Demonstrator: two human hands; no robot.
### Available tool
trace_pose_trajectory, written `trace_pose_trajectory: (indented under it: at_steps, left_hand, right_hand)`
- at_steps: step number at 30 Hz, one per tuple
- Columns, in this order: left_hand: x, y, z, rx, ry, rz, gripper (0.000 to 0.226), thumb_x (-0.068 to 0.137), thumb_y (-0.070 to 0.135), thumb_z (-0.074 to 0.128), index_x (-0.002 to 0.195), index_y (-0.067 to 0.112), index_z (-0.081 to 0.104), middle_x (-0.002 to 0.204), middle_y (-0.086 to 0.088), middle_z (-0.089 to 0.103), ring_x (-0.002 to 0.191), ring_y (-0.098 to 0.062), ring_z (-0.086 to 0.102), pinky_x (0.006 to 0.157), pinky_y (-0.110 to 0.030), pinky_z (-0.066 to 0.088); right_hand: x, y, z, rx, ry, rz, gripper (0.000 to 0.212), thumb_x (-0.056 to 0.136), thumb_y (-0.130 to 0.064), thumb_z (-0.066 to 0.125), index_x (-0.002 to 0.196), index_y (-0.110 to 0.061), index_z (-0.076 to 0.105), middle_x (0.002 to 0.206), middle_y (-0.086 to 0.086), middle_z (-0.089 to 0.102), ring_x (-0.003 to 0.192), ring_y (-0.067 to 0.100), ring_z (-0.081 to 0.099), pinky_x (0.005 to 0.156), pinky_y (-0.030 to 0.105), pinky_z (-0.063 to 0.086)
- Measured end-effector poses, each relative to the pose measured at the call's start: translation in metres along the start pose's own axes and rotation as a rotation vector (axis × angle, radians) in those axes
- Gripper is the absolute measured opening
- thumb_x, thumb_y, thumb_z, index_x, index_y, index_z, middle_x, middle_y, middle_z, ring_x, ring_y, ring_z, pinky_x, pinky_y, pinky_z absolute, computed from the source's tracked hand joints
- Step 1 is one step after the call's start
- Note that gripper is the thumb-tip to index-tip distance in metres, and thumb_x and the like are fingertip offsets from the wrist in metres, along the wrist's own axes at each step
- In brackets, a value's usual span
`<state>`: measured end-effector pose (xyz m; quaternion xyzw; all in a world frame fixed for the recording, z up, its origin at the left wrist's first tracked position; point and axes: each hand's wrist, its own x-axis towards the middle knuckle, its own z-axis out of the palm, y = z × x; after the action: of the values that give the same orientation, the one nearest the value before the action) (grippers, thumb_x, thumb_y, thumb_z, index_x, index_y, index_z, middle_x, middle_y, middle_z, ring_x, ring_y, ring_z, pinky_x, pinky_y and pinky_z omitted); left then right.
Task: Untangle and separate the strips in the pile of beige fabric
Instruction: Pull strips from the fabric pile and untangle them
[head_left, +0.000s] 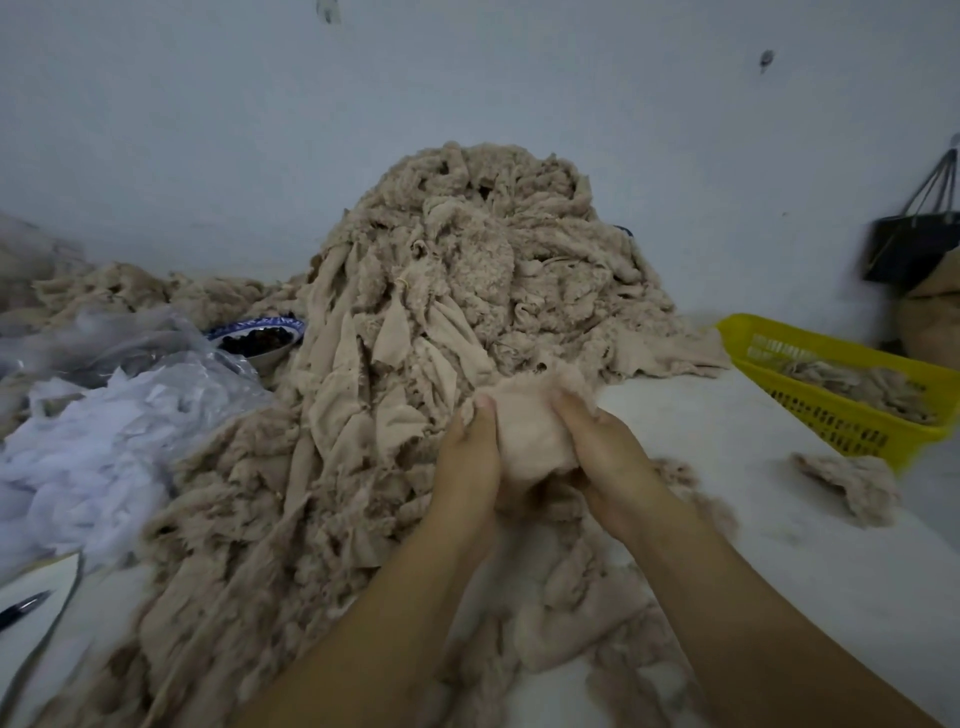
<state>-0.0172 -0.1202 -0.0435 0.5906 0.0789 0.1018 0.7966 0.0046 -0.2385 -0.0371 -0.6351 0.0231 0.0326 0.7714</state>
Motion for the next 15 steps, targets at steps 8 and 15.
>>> trace_pose_trajectory:
  at_steps: [8, 15]
  left_hand:
    - [0.0, 0.009, -0.003, -0.035, -0.015, -0.089, 0.033, 0.096, 0.054, 0.053, 0.097, 0.025, 0.069, 0.084, -0.001, 0.077, 0.077, -0.022, 0.075, 0.066, -0.041, 0.062]
    - [-0.006, 0.014, -0.017, 0.482, -0.332, 0.01, 0.036, 0.089, 0.043, 0.07, 0.092, 0.008, 0.075, 0.081, -0.006, 0.077, 0.079, -0.023, 0.073, 0.067, -0.028, 0.059]
  right_hand:
    - [0.006, -0.013, -0.006, -0.033, 0.004, -0.005, 0.035, 0.096, -0.048, 0.054, 0.106, -0.019, 0.07, 0.082, -0.007, 0.075, 0.07, 0.005, 0.07, 0.059, 0.025, 0.051]
    - [0.01, -0.018, -0.002, -0.122, -0.185, -0.038, 0.047, 0.094, -0.063, 0.048, 0.119, -0.029, 0.07, 0.113, -0.006, 0.074, 0.106, 0.007, 0.067, 0.09, 0.03, 0.053]
